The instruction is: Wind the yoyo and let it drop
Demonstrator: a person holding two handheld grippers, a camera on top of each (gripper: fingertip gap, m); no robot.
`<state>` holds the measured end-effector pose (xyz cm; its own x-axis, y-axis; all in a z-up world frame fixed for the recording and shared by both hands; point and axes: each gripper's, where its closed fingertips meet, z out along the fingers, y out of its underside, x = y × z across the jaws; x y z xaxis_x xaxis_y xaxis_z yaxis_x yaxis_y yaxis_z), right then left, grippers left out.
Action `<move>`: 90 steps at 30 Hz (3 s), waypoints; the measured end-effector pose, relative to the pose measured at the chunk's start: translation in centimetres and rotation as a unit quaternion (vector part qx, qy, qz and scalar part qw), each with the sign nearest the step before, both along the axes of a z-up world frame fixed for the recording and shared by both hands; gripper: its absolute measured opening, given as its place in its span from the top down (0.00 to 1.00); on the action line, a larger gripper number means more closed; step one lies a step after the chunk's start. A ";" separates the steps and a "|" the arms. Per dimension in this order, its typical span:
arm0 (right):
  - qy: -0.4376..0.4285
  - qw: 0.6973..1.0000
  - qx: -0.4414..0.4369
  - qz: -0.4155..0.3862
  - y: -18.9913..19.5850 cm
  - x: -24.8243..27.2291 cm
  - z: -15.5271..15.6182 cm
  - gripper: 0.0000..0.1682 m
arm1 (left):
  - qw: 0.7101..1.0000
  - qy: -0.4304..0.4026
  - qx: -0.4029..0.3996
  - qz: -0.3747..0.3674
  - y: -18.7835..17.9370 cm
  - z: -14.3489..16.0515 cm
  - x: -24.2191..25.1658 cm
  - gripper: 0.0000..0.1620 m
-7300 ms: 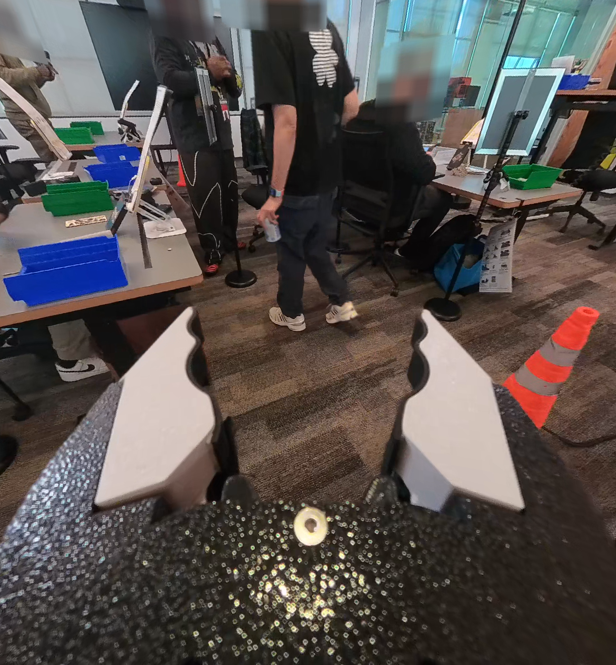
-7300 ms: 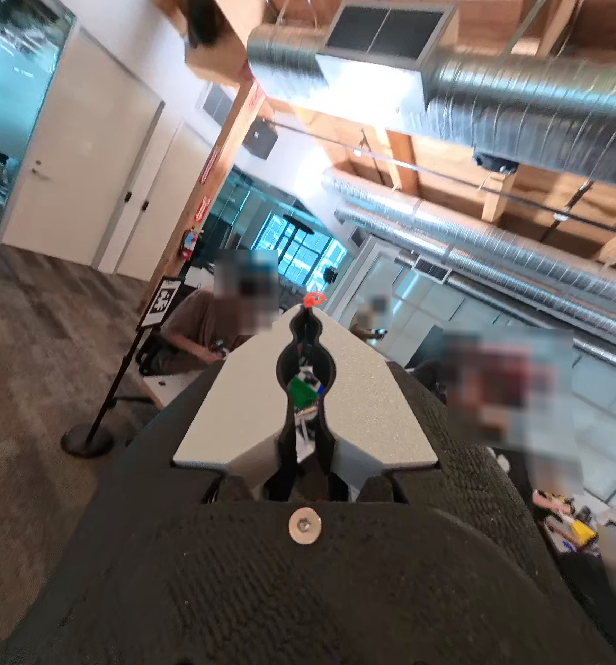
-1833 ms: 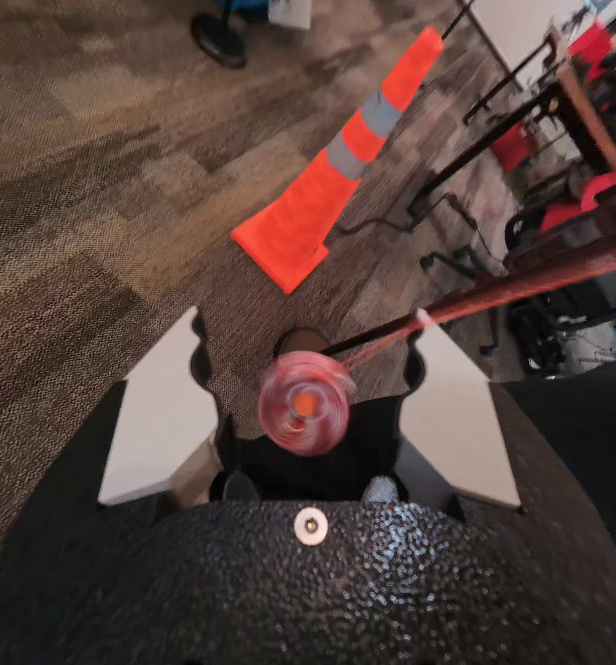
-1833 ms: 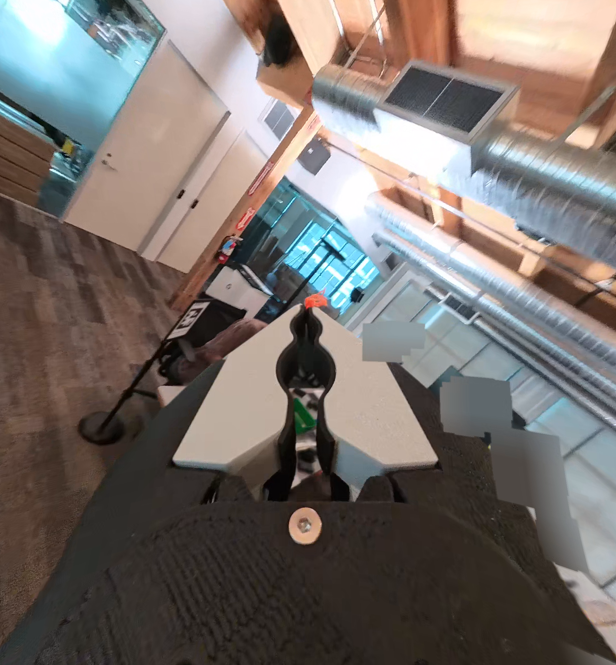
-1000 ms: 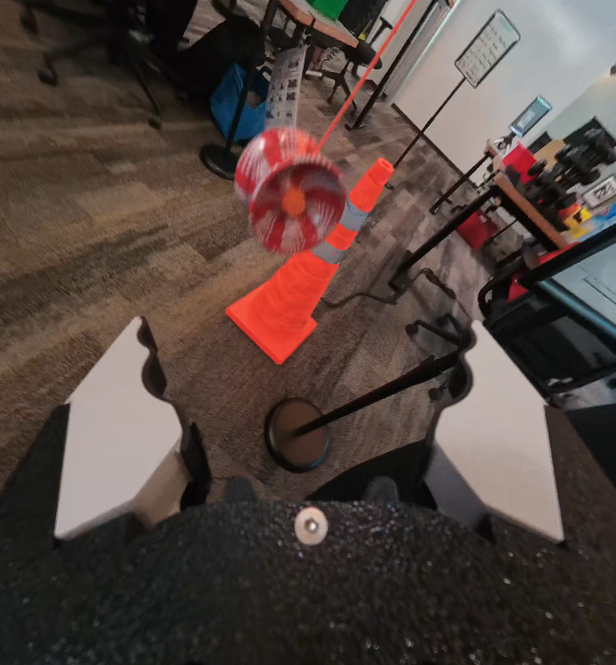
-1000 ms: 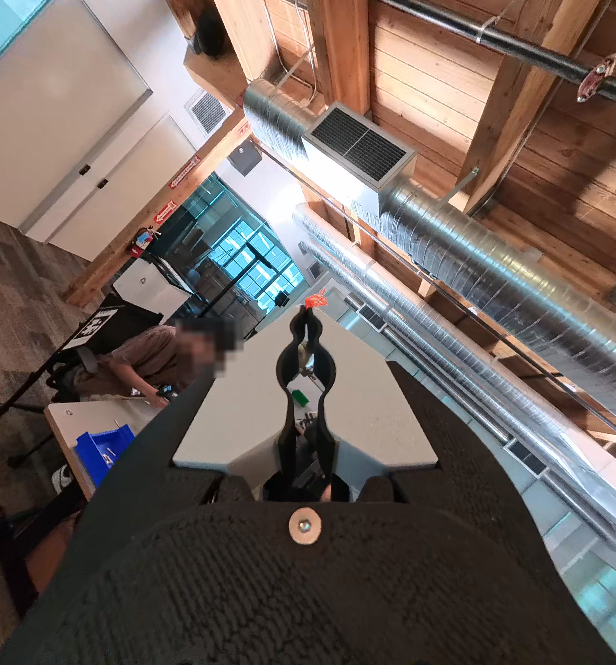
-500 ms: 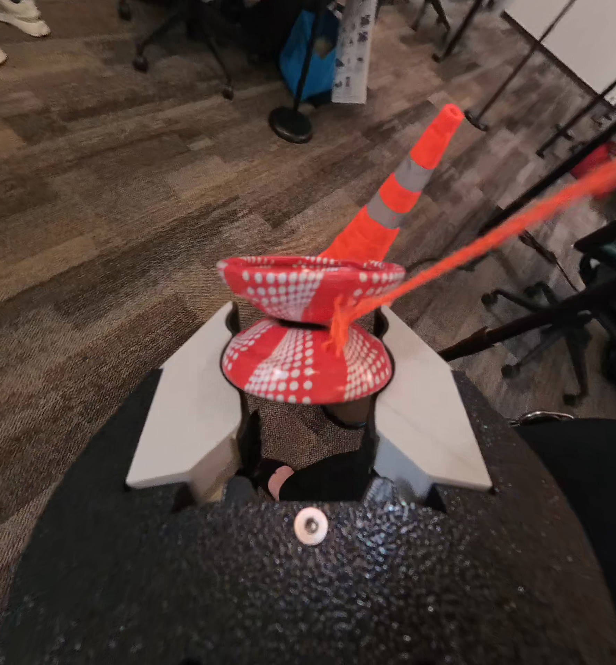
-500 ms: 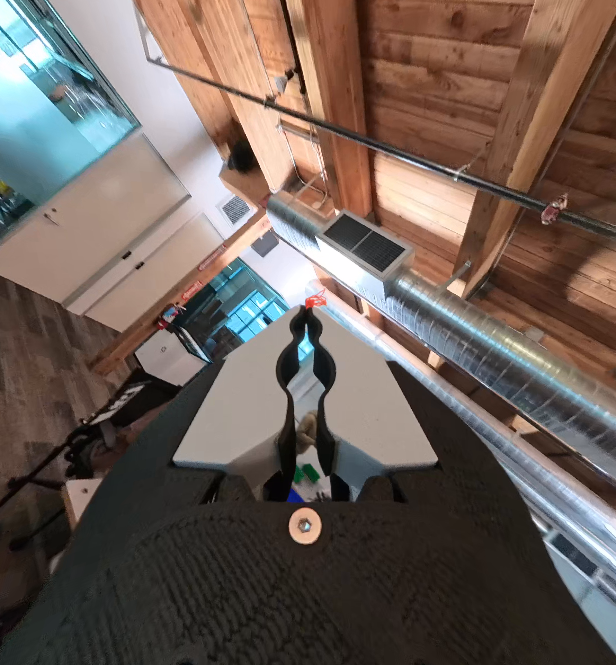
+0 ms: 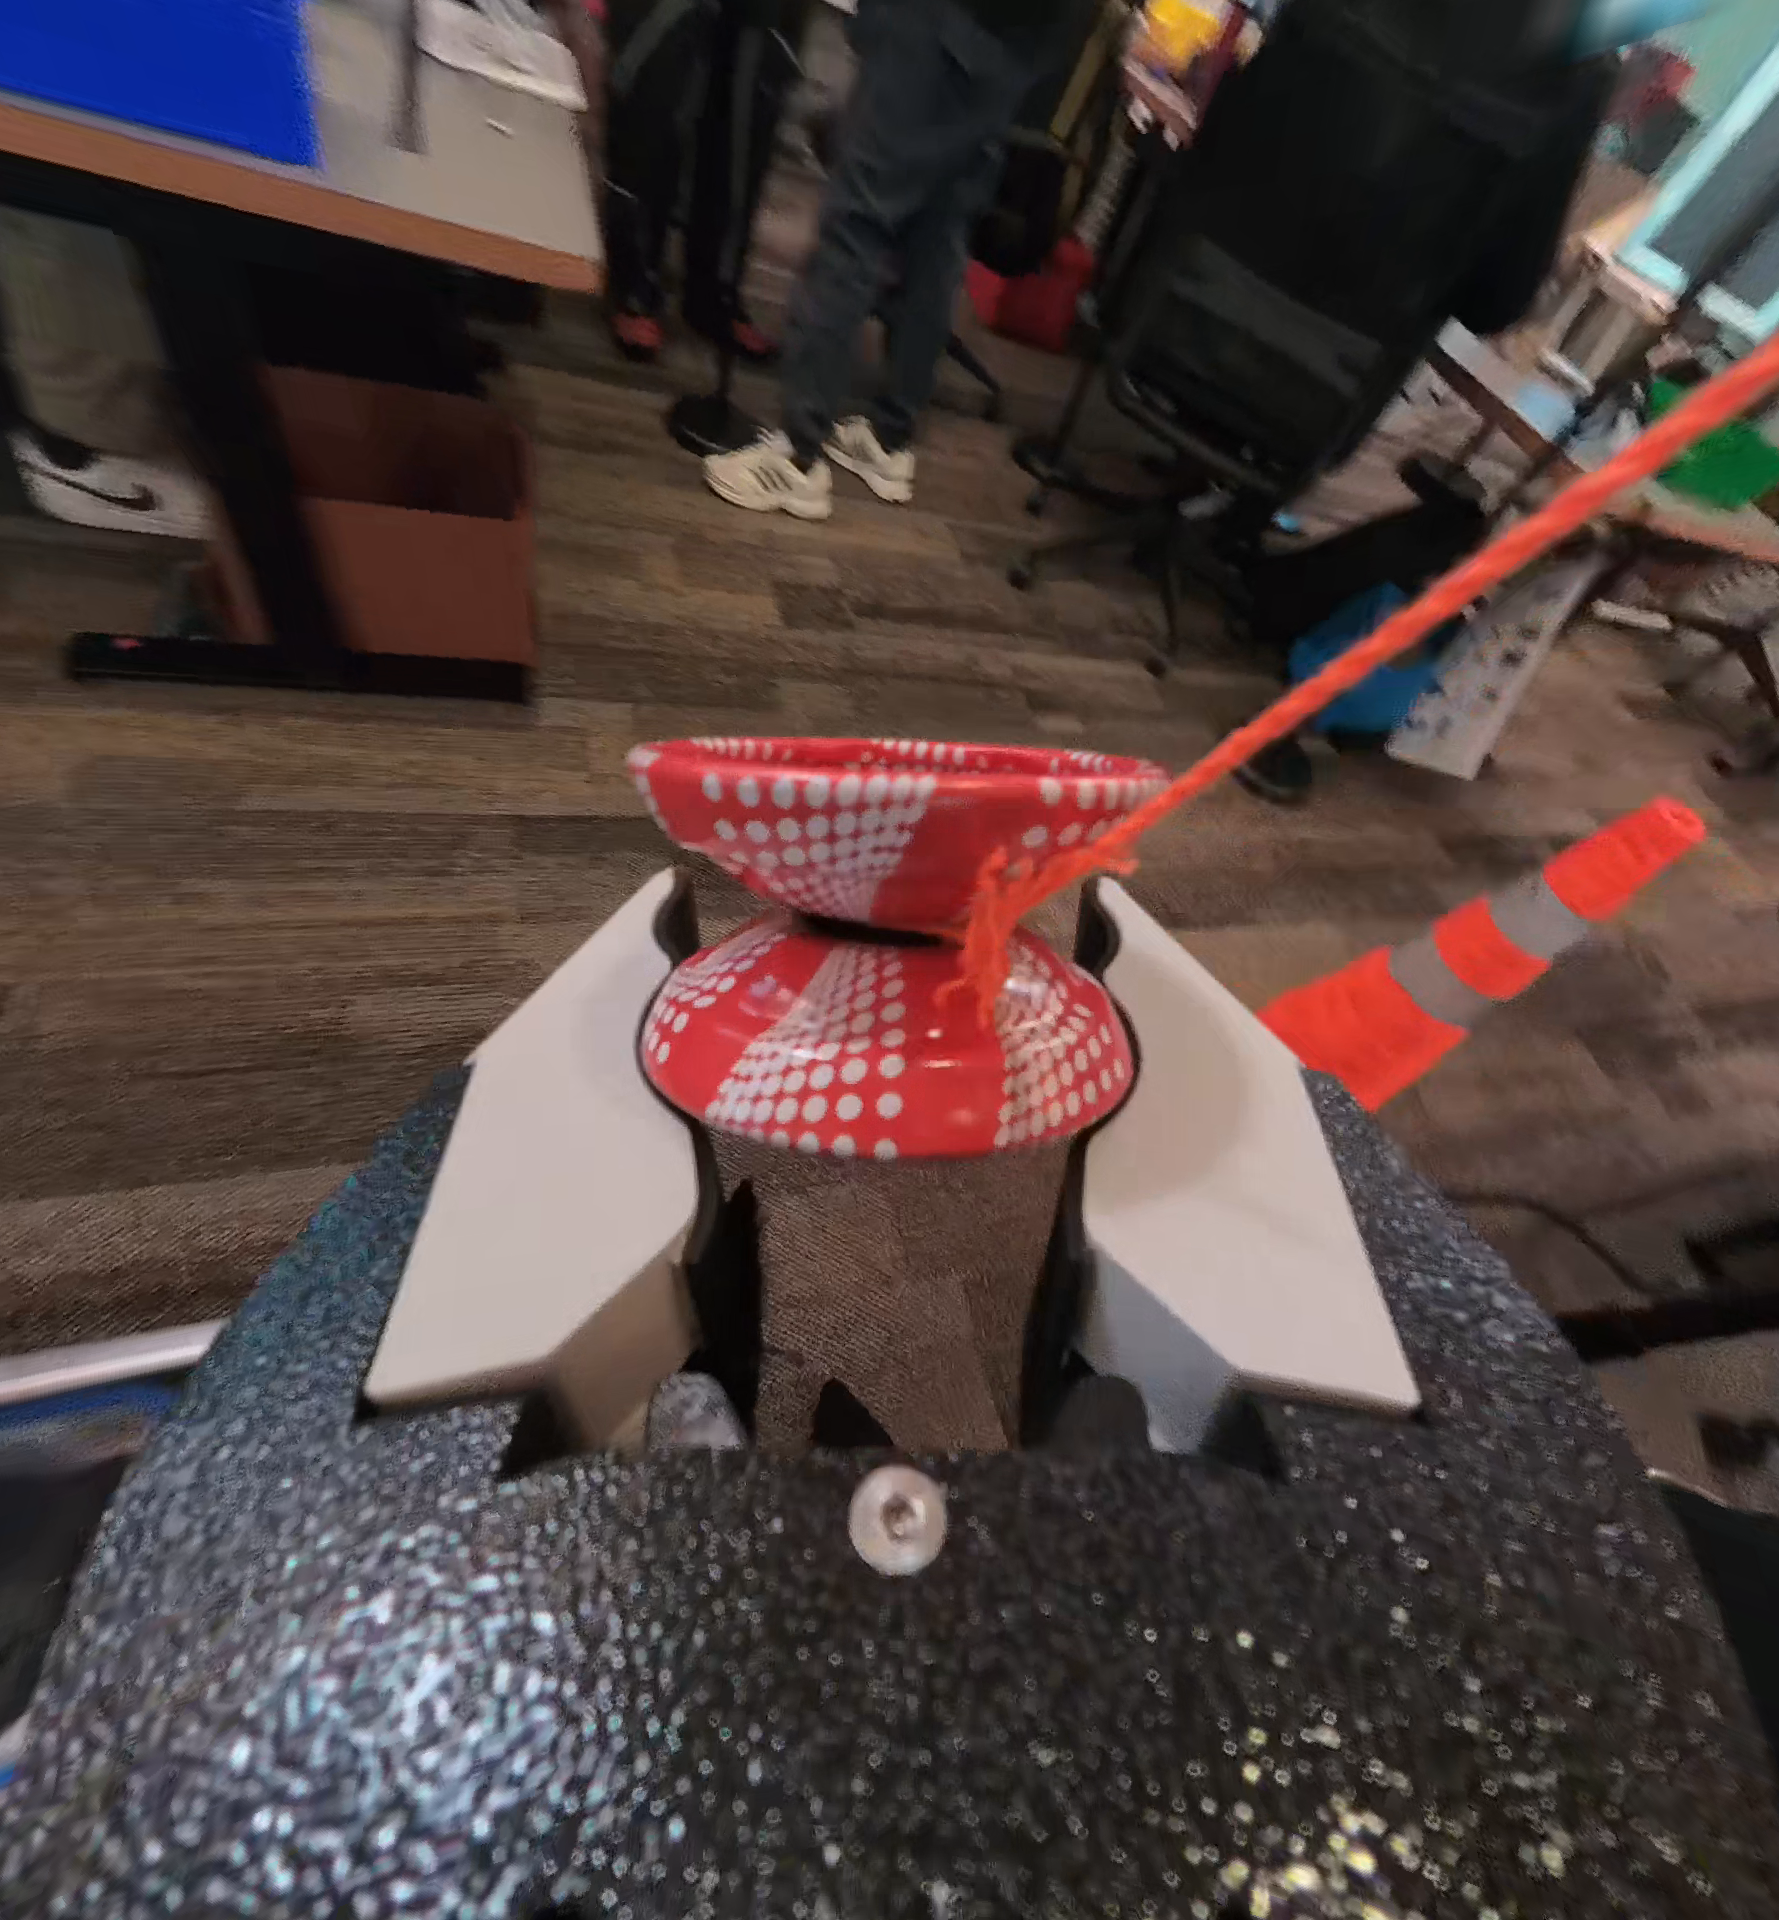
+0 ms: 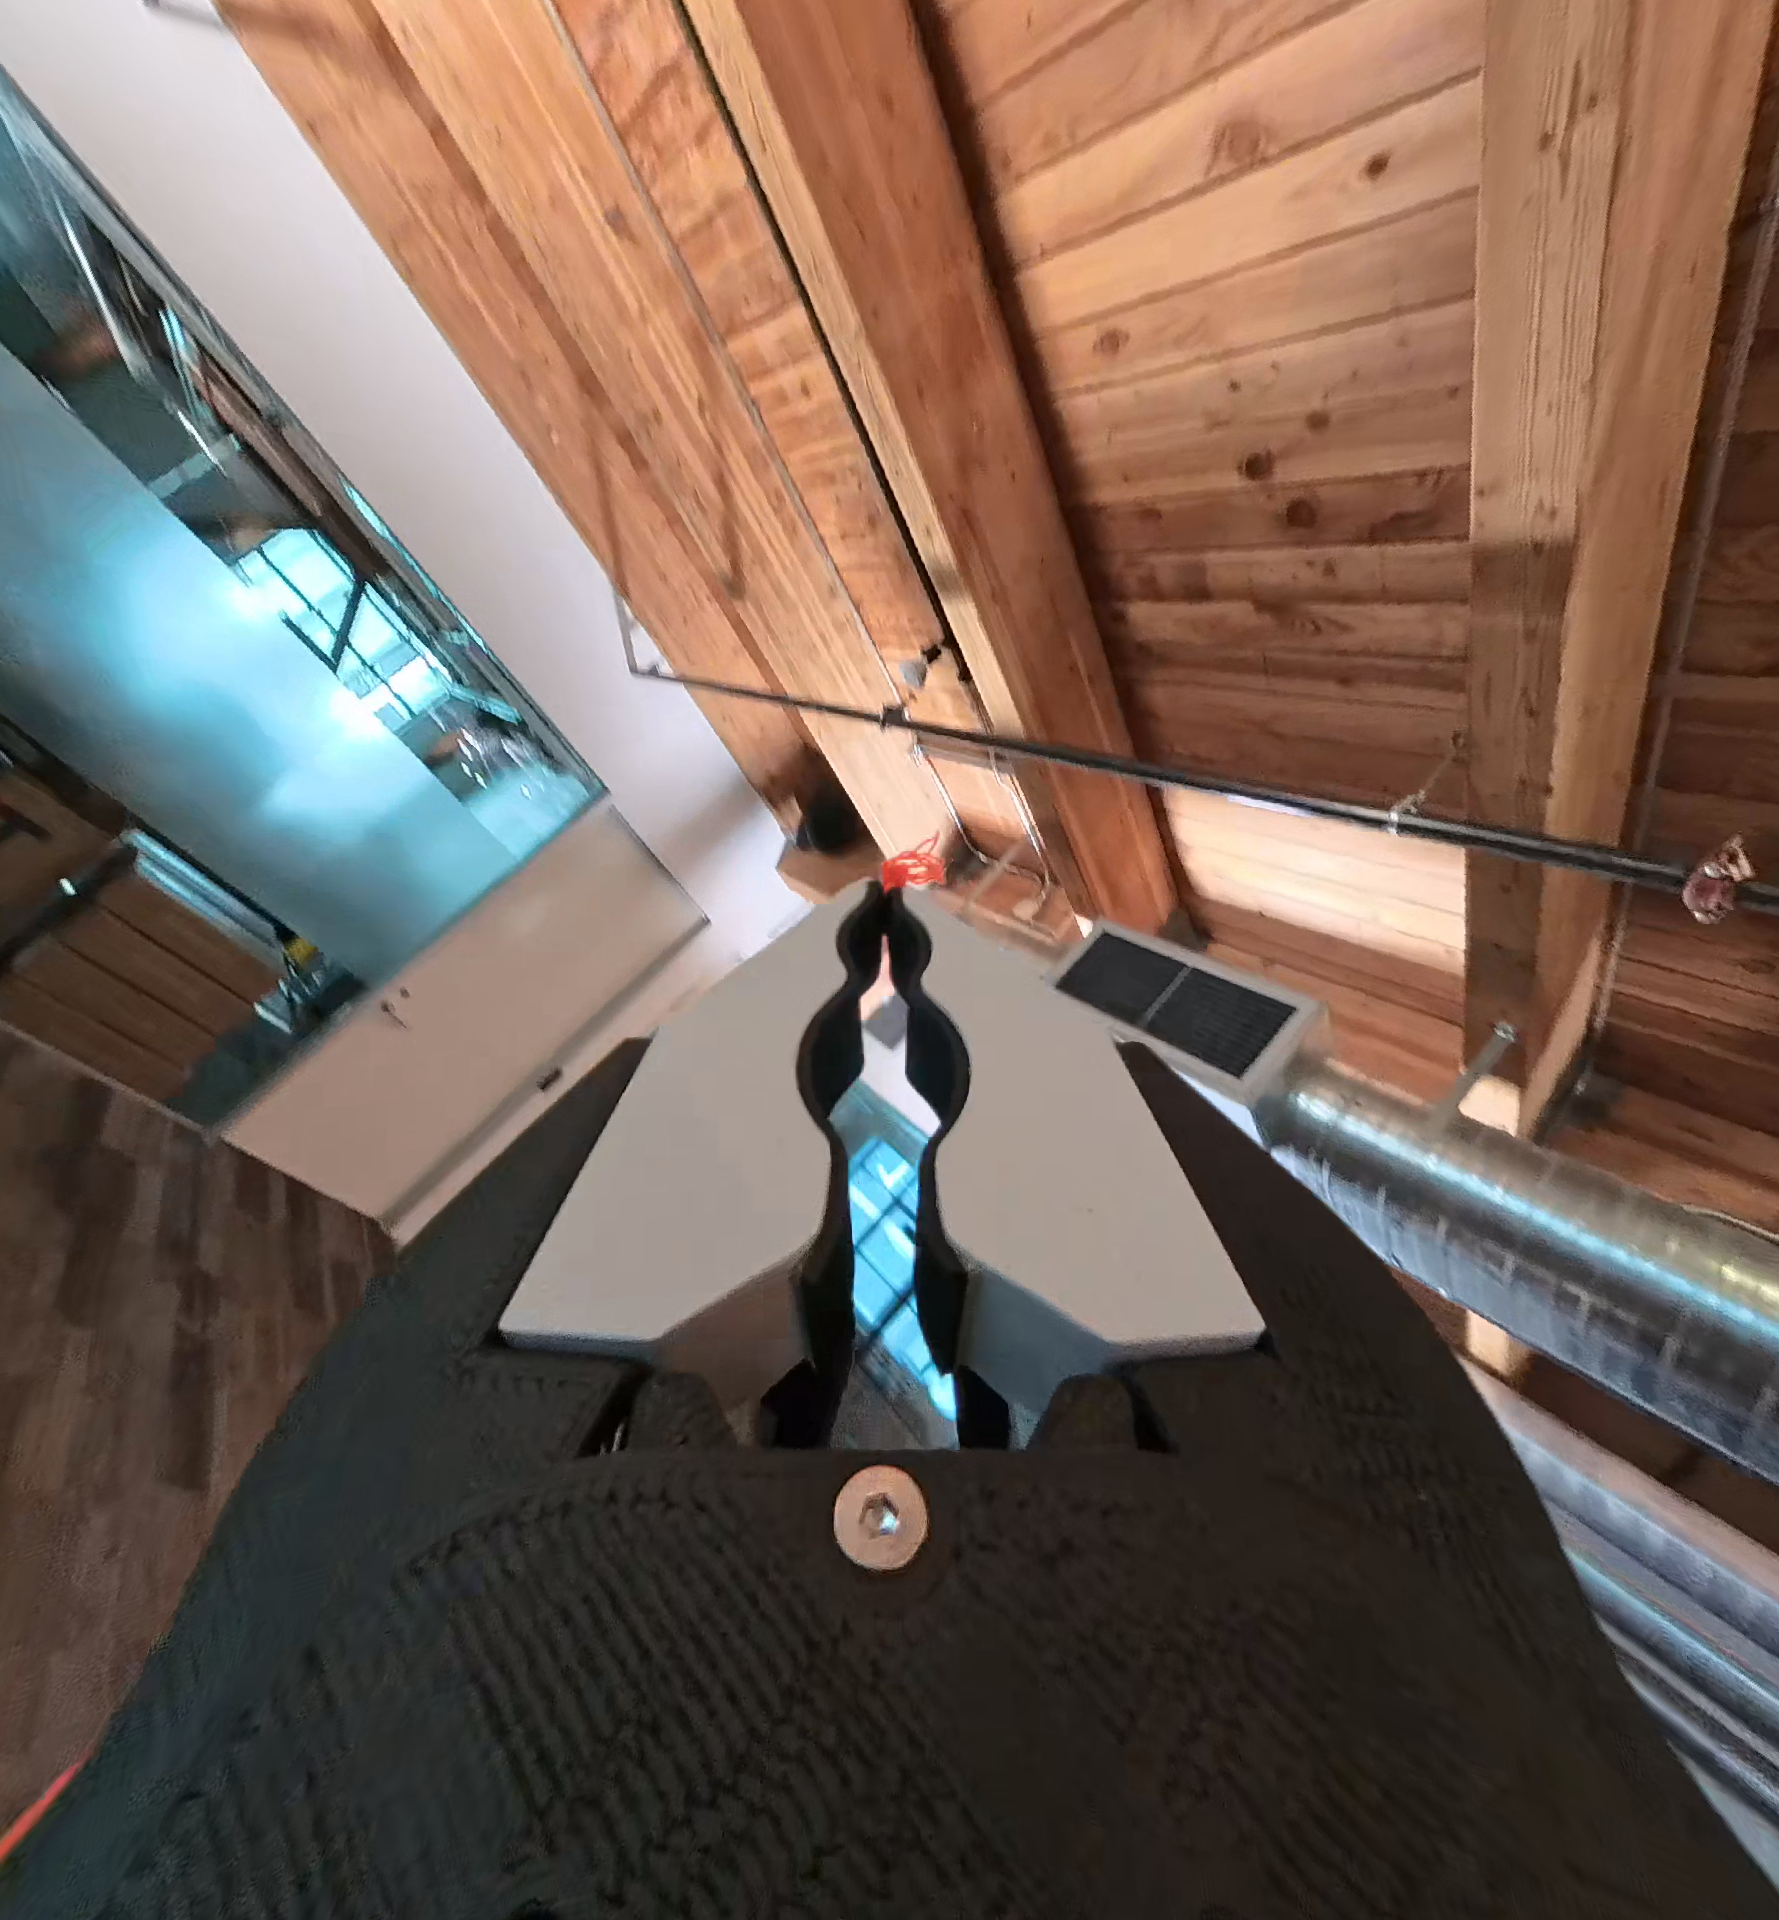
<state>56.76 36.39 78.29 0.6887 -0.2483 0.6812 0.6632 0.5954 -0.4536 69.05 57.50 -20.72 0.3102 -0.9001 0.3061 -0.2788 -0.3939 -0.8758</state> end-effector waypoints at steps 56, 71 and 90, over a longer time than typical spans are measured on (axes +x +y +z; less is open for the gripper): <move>-0.056 0.637 -0.749 0.172 28.4 -36.2 -96.8 0.28 | 0.844 0.229 -0.207 0.438 -2.9 -2.7 -55.0 0.10; 0.084 0.614 -0.779 0.089 24.5 -31.6 -105.4 0.54 | 0.757 0.181 -0.327 0.537 -12.7 -10.8 -58.9 0.62; -0.014 0.651 -0.735 0.192 13.8 -44.6 -104.1 0.78 | 0.569 0.260 -0.111 0.772 -33.6 -2.8 -73.7 0.98</move>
